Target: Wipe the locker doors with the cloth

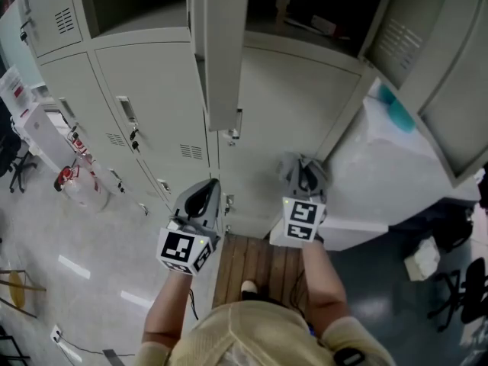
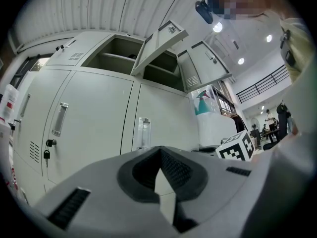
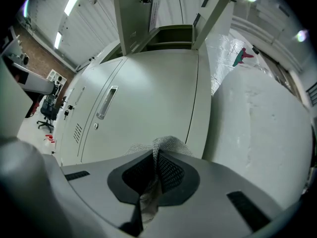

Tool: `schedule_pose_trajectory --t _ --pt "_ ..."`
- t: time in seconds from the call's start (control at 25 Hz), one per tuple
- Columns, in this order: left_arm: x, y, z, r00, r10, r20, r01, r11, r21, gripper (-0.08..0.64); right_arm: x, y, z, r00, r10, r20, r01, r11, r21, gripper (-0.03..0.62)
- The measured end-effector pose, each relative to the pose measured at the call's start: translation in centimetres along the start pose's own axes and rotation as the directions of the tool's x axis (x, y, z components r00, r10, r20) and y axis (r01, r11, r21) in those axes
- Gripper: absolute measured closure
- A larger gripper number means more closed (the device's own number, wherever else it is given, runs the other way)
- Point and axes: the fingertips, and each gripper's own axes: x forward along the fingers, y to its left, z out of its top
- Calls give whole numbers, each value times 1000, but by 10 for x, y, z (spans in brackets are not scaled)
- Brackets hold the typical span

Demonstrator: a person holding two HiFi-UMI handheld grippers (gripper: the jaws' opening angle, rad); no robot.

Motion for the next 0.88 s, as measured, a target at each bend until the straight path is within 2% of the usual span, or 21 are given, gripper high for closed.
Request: schedule_pose_trajectory --t 0.28,0.88 --pt "-4 -2 -2 1000 -27 2 27 999 -31 563 -23 -4 11 1000 6 9 -6 1000 21 588" --pt "-37 5 -1 1000 16 -5 -17 999 -42 563 -78 9 45 996 48 71 -51 997 52 588"
